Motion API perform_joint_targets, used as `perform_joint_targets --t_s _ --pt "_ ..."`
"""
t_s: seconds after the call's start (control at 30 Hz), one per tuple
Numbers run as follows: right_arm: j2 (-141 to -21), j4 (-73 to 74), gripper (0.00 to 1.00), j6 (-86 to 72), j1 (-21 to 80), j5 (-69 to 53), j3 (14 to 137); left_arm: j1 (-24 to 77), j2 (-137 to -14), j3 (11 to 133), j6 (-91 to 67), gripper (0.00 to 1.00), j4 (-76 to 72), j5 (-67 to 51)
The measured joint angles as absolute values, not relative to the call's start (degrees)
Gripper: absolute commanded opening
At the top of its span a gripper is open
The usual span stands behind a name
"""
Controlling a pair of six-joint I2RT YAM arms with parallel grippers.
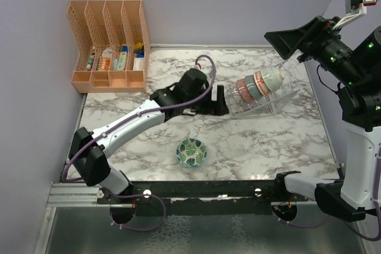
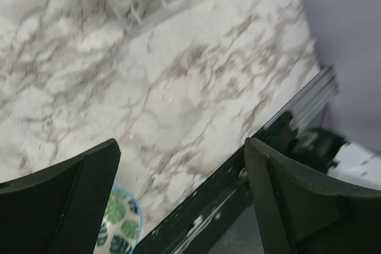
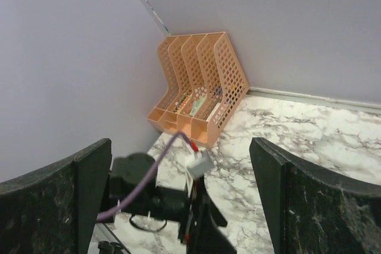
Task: Load the bowls into the dish rack
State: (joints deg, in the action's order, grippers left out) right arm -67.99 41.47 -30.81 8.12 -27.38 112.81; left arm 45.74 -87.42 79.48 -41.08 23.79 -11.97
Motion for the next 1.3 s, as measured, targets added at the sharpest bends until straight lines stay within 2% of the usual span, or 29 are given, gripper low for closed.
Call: perform_joint_targets --t_s 0.3,0.5,0.7,0.83,1.0,1.23,1.3 --pt "-70.74 41.45 1.0 -33.45 8.12 -27.97 112.68 59.35 -85.45 70.3 -34.33 0.77 36.51 -2.79" --pt "-71.07 41.54 1.0 -34.24 8.12 -28.21 111.81 64.29 -86.59 65.67 -33.67 0.6 37.1 1.23" --pt "-71.05 41.54 1.0 -34.22 8.12 -28.4 111.87 65.95 -91.46 63.53 -32.75 0.59 36.29 2.94" --pt "-70.83 41.6 1.0 -33.82 8.12 -28.38 111.87 66.94 -94.17 62.96 -32.32 0.43 36.07 4.38" --pt "-70.0 42.22 1.0 -32.86 8.12 -28.36 111.87 67.2 -94.41 62.85 -32.18 0.32 35.83 5.5" --pt "-68.86 42.52 1.0 -31.83 8.12 -28.08 111.9 67.24 -95.04 61.14 -31.75 0.27 34.81 5.58" --pt "-68.71 42.65 1.0 -31.57 8.12 -27.9 111.9 67.24 -95.18 60.88 -31.24 0.2 34.72 5.69"
